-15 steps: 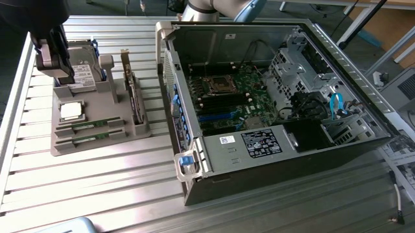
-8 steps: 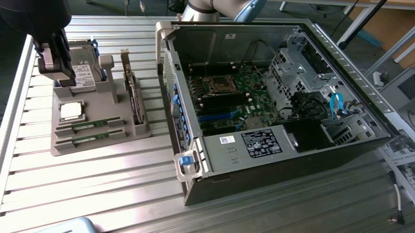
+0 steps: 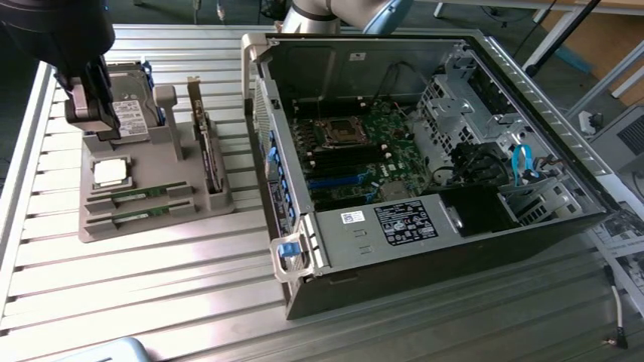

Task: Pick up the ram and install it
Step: 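Pick up the ram and move it above insertion slot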

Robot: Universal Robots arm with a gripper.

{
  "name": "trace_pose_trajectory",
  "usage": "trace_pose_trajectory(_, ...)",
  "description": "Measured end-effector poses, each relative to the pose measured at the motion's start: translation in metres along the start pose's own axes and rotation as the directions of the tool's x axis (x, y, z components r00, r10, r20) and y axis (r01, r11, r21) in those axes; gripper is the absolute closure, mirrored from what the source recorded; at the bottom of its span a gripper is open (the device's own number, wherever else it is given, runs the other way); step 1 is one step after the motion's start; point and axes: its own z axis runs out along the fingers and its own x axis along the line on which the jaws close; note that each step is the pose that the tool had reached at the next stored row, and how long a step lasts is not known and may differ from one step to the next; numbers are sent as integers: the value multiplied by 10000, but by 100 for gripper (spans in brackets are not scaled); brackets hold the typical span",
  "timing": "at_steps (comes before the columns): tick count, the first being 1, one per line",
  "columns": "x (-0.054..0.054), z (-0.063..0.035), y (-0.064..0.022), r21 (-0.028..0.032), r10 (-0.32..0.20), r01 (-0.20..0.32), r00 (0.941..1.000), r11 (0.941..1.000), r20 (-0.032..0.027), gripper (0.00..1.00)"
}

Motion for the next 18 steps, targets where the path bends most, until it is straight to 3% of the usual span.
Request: trace_pose_trajectory(18,4,178,-3,0,0,0,10000,10000,0,76)
